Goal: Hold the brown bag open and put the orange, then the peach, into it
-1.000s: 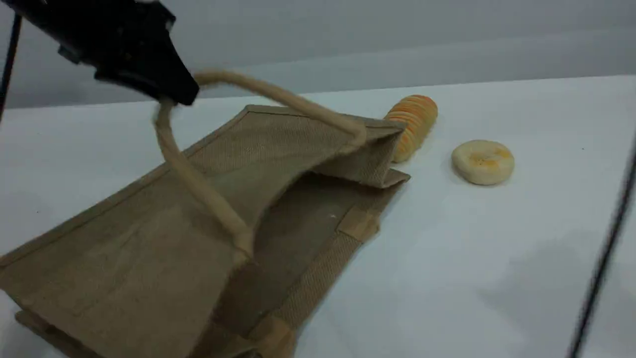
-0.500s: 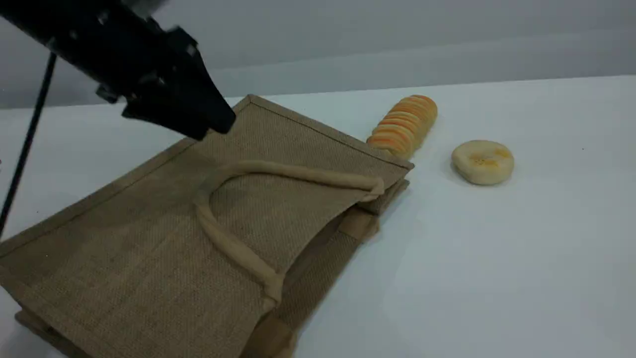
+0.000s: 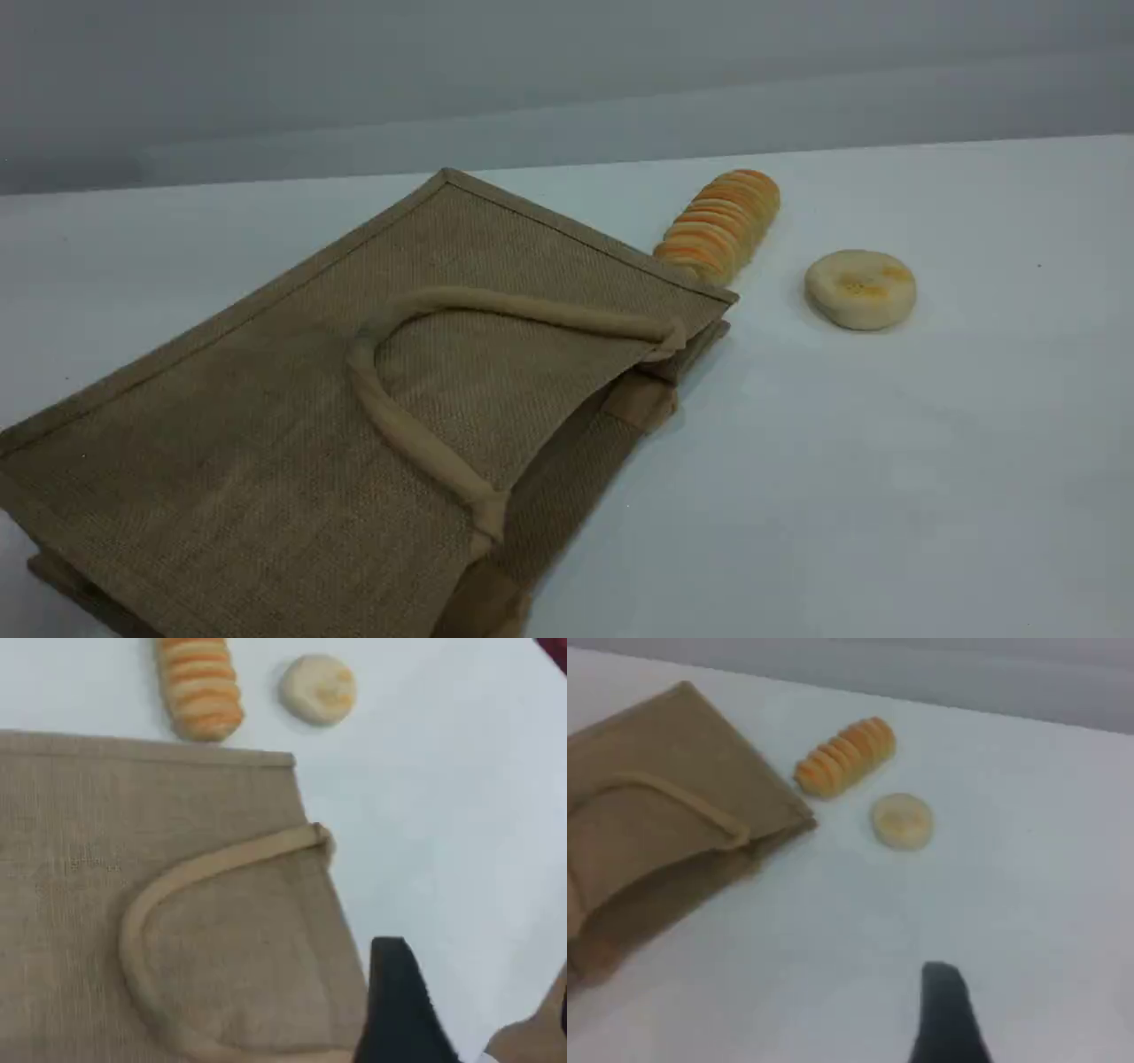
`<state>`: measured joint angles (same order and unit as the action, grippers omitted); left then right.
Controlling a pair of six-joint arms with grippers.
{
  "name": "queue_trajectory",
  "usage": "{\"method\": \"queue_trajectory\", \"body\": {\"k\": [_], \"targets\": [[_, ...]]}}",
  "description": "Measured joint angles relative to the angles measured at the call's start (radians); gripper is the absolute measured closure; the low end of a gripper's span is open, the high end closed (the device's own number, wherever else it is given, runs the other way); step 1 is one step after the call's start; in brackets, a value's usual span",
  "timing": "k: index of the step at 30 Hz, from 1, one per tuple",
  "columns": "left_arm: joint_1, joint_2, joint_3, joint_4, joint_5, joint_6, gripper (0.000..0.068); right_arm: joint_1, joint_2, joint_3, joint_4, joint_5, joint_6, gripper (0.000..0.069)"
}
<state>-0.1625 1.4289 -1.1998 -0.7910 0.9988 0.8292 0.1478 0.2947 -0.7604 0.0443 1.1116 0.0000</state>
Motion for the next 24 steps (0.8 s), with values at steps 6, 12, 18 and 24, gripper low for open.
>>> {"method": "queue_trajectory", "body": {"k": [6,12,18,24], "targets": [[0.000,-0.194,0.003,0.131,0.068,-0.166,0.0295,0.000,-0.145,0.186,0.017,-0.051,0.000,0.0289],[0.000,-0.351,0.024,0.236,0.145,-0.341,0.0295,0.000,-0.174,0.254,0.017,-0.050,0.000,0.0289],[0.000,-0.510,0.139,0.272,0.163,-0.436,0.0295,0.002,-0.174,0.254,0.017,-0.050,-0.008,0.0289],[0.000,-0.707,0.292,0.382,0.149,-0.527,0.0295,0.002,-0.174,0.254,0.016,-0.048,-0.008,0.0289]]}}
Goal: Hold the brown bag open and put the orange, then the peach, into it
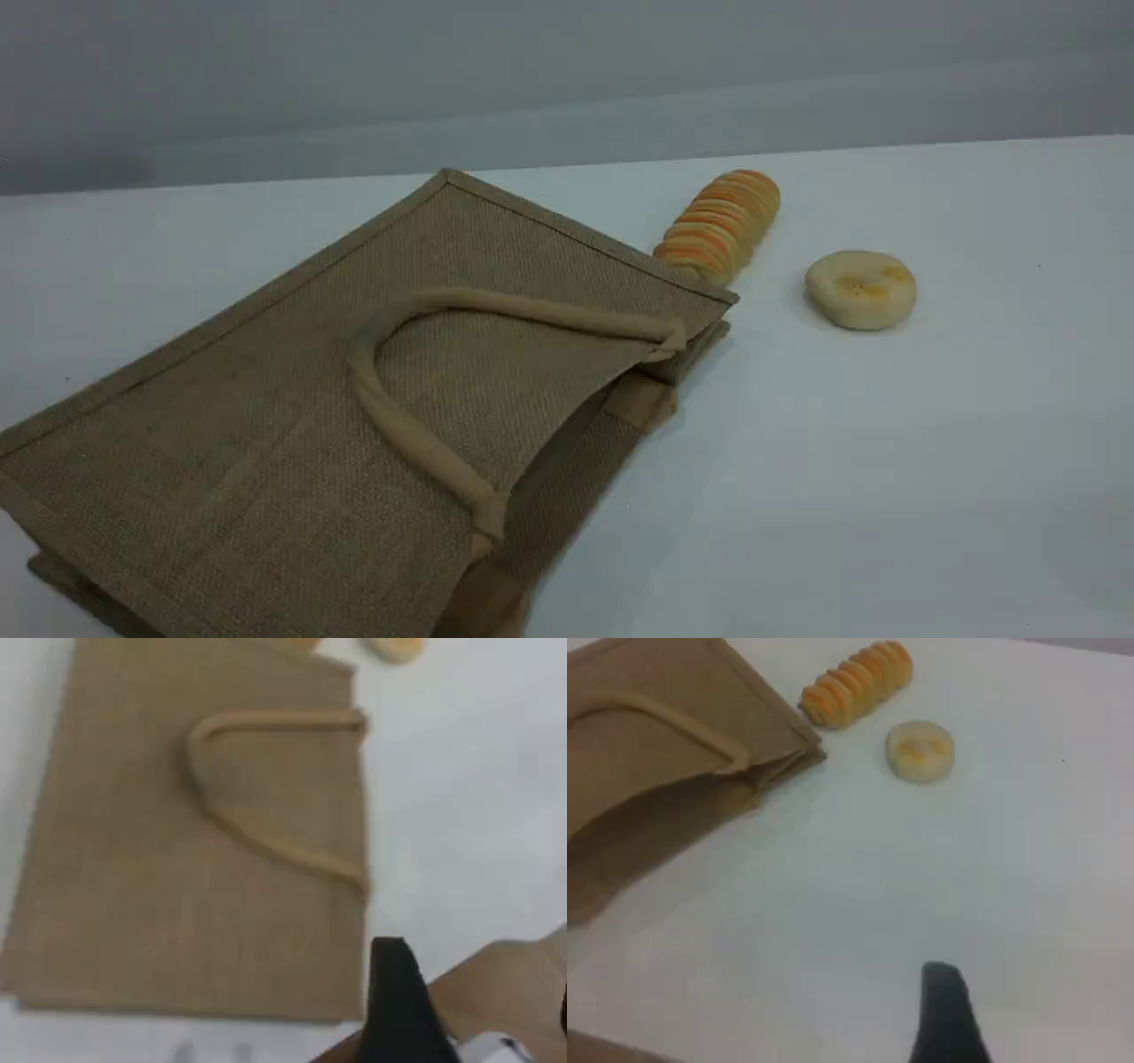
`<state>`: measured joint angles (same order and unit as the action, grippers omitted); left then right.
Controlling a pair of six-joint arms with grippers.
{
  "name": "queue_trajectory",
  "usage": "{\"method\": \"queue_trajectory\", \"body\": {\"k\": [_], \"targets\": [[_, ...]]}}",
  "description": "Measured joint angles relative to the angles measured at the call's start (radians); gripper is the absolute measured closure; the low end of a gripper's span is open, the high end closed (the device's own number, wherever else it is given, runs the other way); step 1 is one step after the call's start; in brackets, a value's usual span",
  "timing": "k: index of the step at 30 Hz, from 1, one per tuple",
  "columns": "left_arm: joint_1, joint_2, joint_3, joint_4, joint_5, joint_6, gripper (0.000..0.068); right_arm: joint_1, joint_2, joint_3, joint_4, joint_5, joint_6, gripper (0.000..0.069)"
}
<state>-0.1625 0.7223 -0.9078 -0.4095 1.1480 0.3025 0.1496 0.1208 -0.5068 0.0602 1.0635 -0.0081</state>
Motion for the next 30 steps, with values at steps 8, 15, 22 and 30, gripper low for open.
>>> {"method": "queue_trajectory", "body": {"k": [8,15,22,30], "targets": [[0.000,-0.306,0.215,0.211,-0.004,-0.085,0.0295,0.001,0.001,0.000,0.000,0.001,0.000,0.0289],[0.000,-0.516,0.352,0.342,-0.005,-0.224,0.0297,0.001,0.001,0.000,0.000,0.002,0.008,0.0289],[0.000,-0.589,0.402,0.410,-0.061,-0.302,0.0307,0.001,0.001,0.000,0.007,0.002,0.008,0.0289],[0.000,-0.589,0.405,0.429,-0.072,-0.319,0.0309,0.001,0.001,0.000,0.007,0.002,0.008,0.0289]]}}
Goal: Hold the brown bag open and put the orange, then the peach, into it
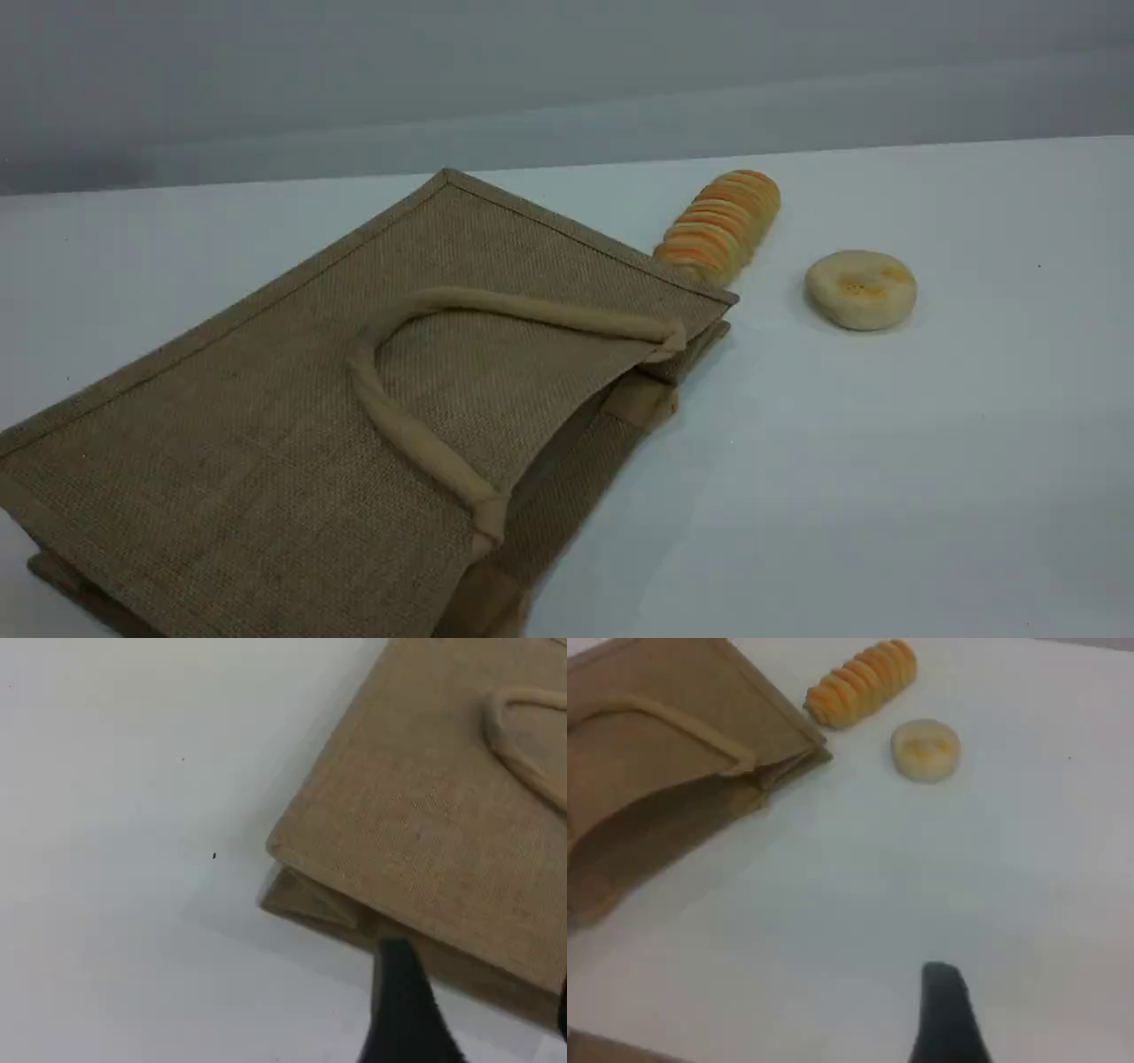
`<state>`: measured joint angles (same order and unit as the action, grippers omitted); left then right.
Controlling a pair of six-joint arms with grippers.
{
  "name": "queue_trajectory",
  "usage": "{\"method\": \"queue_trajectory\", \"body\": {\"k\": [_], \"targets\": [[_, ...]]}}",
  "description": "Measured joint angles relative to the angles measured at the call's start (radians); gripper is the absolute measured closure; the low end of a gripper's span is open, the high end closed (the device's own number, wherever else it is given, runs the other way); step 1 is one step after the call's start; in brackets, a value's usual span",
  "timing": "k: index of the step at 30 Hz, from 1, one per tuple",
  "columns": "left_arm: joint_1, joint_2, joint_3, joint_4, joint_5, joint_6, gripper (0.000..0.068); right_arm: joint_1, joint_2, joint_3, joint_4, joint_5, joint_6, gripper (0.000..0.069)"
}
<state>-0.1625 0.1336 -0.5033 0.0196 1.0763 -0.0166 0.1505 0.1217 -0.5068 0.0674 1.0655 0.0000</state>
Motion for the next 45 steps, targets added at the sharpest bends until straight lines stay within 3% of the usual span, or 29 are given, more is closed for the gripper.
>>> {"method": "queue_trajectory", "body": {"k": [7,12,15,24,32,45], "targets": [[0.000,0.001,0.000,0.000,0.003,0.000,0.0309,-0.025,0.000,0.000,0.004,0.000,0.000,0.0289],[0.000,0.001,0.000,0.000,0.003,0.000,0.0309,-0.176,-0.009,0.000,0.012,0.000,0.000,0.0290],[0.000,0.001,0.000,0.000,0.003,0.000,0.0309,-0.215,-0.057,0.000,0.012,-0.001,0.000,0.0290],[0.004,0.001,0.000,0.000,0.003,0.000,0.0309,-0.189,-0.123,0.000,0.017,0.003,0.000,0.0290],[0.104,-0.056,0.000,0.000,0.003,0.000,0.0309,-0.191,-0.122,0.000,0.033,0.003,0.000,0.0290],[0.101,-0.134,0.000,0.000,0.003,0.003,0.0309,-0.191,-0.122,0.000,0.039,0.003,0.000,0.0290]]}}
